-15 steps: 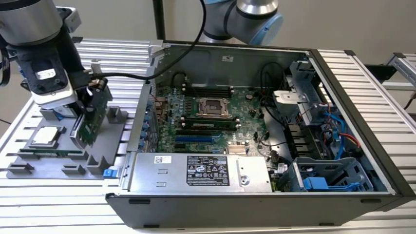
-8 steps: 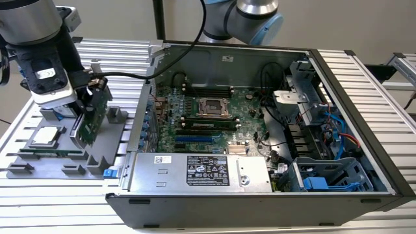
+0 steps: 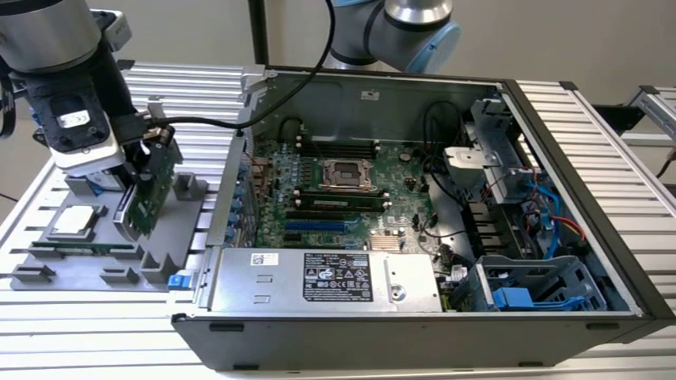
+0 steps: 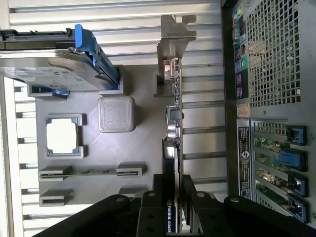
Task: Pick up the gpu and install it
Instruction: 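Pick up the gpu and move the gpu toward the slot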
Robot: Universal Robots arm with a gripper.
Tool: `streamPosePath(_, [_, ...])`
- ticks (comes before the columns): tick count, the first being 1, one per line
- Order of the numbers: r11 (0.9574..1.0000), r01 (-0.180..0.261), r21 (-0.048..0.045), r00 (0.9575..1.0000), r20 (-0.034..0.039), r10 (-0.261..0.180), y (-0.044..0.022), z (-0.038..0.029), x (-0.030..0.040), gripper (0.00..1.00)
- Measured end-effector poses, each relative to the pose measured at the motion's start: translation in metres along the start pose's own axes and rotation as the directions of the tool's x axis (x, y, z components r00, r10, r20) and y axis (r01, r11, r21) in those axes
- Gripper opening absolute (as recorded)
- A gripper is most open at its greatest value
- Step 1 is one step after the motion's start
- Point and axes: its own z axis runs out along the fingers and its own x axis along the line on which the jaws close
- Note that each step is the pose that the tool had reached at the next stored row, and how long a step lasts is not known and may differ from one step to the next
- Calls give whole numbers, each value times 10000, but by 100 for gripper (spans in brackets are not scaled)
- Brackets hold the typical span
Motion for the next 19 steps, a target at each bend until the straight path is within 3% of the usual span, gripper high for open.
streamPosePath(5, [10000, 0, 1, 10000, -1, 0, 2, -35, -1, 0])
streamPosePath(19, [10000, 0, 0, 10000, -1, 0, 14, -270, -5, 0])
